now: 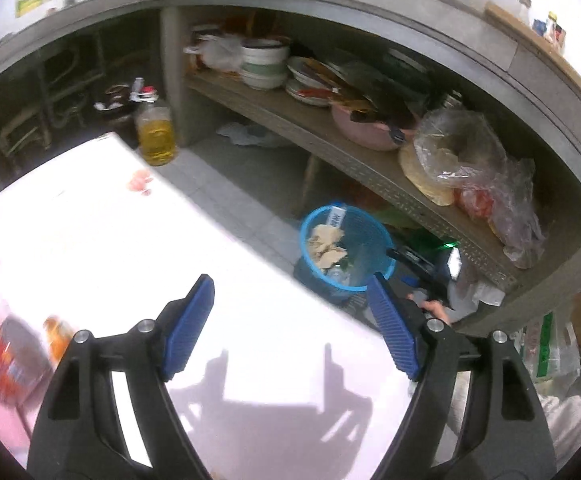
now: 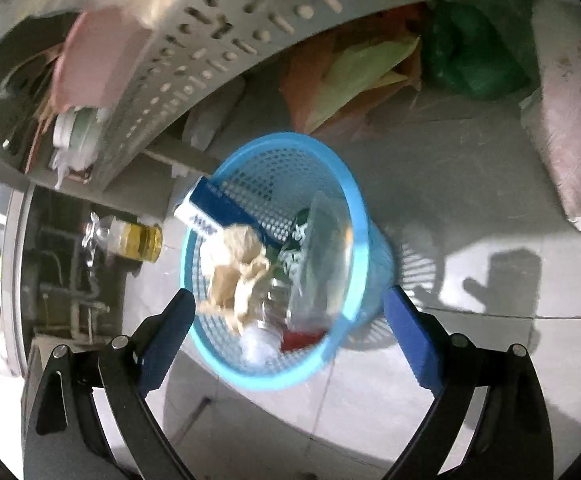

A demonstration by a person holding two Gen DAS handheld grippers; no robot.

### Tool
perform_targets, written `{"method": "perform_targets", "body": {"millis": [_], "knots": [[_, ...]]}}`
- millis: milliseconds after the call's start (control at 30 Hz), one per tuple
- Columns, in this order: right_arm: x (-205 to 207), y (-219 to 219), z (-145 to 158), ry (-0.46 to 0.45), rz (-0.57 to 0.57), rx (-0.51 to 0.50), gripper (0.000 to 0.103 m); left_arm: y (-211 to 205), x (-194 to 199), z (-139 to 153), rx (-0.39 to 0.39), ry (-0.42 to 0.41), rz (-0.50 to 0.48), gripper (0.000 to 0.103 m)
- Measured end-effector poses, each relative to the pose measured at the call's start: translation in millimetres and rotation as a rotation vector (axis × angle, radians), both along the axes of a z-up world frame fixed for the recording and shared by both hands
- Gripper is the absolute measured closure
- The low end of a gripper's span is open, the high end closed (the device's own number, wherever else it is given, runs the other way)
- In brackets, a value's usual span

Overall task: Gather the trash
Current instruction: 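Bring both open tools back over the table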

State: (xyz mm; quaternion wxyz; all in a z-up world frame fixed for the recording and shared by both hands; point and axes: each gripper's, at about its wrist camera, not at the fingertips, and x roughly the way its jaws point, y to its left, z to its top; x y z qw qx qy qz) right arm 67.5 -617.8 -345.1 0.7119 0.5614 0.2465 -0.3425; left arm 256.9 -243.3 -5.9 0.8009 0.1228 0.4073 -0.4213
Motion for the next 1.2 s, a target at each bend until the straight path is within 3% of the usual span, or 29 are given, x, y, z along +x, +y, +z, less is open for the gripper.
{"method": "perform_targets", "body": {"millis": [333,433,633,800,1033,1200], "knots": [[-40.4,80.9,73.4,0.080,0.157,-0.151,0.011,101.2,-19.1,-1.9,-0.058,-0.012,0.173,0.027],[-47.0,103.2,107.0,0.099,0.205,-0.213,0.011,130.0,-22.8,-3.5,-0.062,-0.017,0.231,0.027],[-40.5,155.2,199.0,0.163,0.351,-0.444,0.011,167.1,-30.8,-6.4,-0.083,-0.028,0.316,0.027],[-27.0,194.1,257.4,0.174,0.457,-0.585,0.007,192.8,-39.3,-5.8,-0.095,-0.046,0.370,0.027],[2.7,237.3,304.0,0.207,0.588,-0.618,0.006,224.3,-46.2,-9.9,-0.096,-0.052,0.427,0.025],[30.8,269.3,314.1,0.262,0.690,-0.622,0.006,241.0,-48.3,-12.2,-0.093,-0.066,0.462,0.025]]}}
